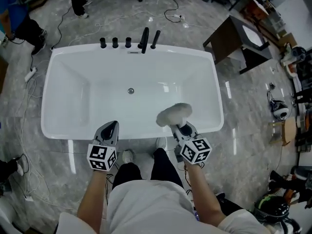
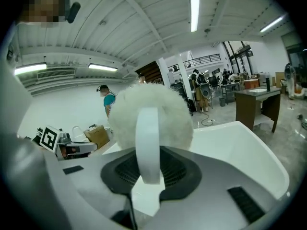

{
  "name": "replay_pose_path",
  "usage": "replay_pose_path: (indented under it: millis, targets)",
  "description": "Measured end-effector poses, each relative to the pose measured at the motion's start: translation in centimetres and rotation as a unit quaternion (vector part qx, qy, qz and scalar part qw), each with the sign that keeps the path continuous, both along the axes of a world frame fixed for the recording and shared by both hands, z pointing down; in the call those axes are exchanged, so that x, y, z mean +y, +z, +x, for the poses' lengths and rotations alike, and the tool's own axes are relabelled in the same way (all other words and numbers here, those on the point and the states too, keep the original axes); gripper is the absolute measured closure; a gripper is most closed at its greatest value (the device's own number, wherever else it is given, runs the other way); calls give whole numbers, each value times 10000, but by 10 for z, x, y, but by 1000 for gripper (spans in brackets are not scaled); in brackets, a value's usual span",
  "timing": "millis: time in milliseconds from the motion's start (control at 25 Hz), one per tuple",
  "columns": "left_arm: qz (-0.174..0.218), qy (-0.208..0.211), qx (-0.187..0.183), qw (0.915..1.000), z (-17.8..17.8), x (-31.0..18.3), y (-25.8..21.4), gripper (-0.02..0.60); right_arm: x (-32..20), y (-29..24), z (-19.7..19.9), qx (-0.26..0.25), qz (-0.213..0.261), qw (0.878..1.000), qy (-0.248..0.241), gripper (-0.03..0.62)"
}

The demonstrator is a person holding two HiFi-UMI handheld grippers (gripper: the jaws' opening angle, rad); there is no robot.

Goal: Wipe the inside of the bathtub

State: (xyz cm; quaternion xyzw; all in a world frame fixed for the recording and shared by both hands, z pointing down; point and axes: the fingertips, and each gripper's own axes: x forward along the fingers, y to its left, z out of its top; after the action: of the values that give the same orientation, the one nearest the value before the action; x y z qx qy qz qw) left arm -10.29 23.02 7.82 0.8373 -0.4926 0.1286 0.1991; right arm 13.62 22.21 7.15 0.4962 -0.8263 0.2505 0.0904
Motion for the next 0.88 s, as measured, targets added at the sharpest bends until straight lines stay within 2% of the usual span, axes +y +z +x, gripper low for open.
replay_pose_path:
  millis: [240,320,440,880]
  targets:
    - [243,64,-58,9997,-9,23,-30,571,35,-44,-22,89,215,9990,-386,497]
    - [347,96,-71,9993,-4,26,-41,571,40,-55,-18,87,298,9988,-375,497]
    - [436,25,-39,9990,4,26,-57,571,41,-64,-8,-49,333,9991,-273,497]
    - [720,37,-7,9974,58,22,-95,571,21,-78,21,-122,635,9971,-400,497]
